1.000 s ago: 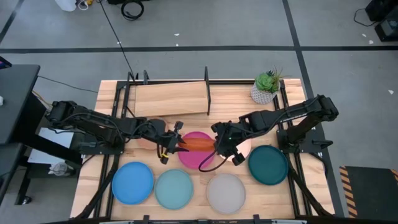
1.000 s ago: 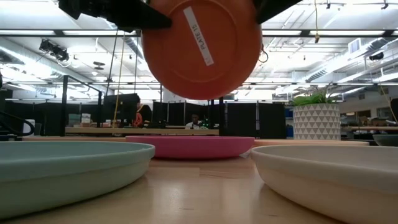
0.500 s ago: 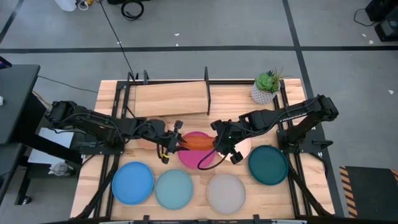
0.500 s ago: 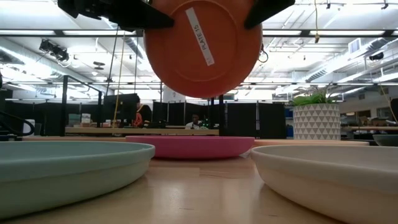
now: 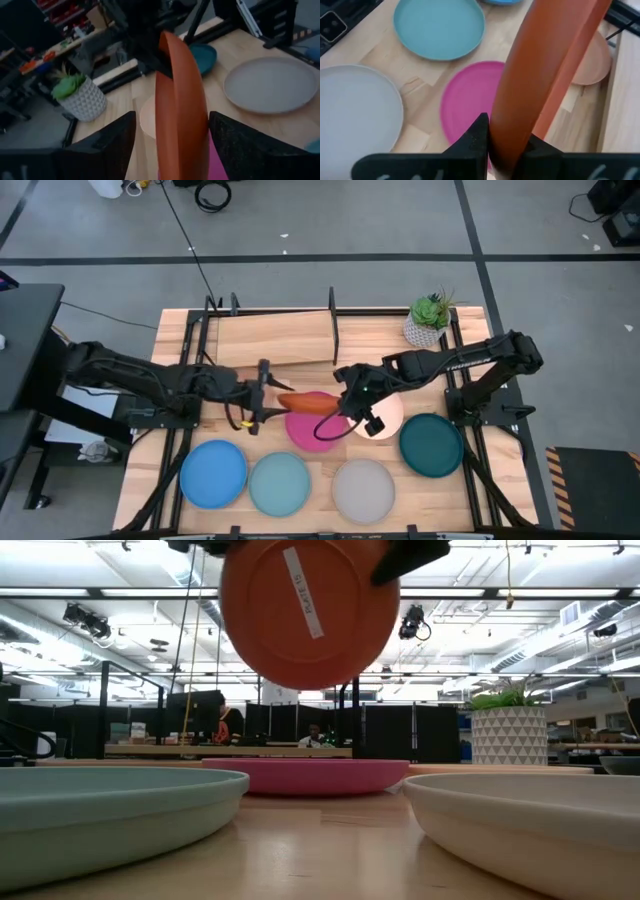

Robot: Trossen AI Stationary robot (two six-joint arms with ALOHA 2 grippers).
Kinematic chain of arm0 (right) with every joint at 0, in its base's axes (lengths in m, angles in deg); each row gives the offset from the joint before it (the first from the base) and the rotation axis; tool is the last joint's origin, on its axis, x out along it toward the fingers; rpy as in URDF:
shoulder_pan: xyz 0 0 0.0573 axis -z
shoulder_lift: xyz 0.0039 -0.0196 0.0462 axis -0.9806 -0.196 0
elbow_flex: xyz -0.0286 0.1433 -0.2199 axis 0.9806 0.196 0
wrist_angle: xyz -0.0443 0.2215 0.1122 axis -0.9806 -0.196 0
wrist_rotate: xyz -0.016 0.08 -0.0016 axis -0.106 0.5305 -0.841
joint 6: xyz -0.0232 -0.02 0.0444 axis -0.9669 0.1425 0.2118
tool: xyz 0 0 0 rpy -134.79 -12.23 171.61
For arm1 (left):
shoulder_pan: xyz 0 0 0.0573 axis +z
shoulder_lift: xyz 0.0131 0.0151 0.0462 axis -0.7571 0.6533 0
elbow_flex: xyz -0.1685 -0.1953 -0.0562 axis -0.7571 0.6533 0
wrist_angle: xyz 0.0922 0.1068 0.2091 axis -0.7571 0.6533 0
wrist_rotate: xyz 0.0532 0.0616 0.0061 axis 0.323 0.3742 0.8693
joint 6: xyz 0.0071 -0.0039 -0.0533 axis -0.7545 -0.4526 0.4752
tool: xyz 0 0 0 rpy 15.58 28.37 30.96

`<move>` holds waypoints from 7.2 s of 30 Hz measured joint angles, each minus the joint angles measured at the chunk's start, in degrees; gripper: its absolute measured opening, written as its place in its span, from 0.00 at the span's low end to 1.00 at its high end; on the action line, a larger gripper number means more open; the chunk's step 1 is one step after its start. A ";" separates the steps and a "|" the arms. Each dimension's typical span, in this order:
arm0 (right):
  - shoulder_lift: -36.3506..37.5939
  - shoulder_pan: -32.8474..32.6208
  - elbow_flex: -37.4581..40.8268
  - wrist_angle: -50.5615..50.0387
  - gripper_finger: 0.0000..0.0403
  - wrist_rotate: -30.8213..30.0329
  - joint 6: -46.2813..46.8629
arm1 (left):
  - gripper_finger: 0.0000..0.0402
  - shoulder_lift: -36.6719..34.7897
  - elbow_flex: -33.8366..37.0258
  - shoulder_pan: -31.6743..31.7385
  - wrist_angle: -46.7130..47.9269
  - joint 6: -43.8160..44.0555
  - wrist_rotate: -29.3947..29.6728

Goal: Place and stack plates onto a shelf
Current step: Put the orange plate on the shelf, then stack the pink plate on the orange plate

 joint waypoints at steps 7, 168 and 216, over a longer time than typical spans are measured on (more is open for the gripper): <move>-1.11 2.43 0.02 5.50 0.09 1.69 -3.39 | 0.65 -8.47 0.11 0.00 8.93 3.96 0.44; -24.26 6.70 -17.10 -8.74 0.21 -19.21 5.82 | 0.65 -18.95 -4.35 0.07 34.44 19.89 14.68; 3.81 -7.84 30.53 32.16 0.18 -18.78 19.15 | 0.47 33.80 -4.42 -10.19 11.81 14.29 4.36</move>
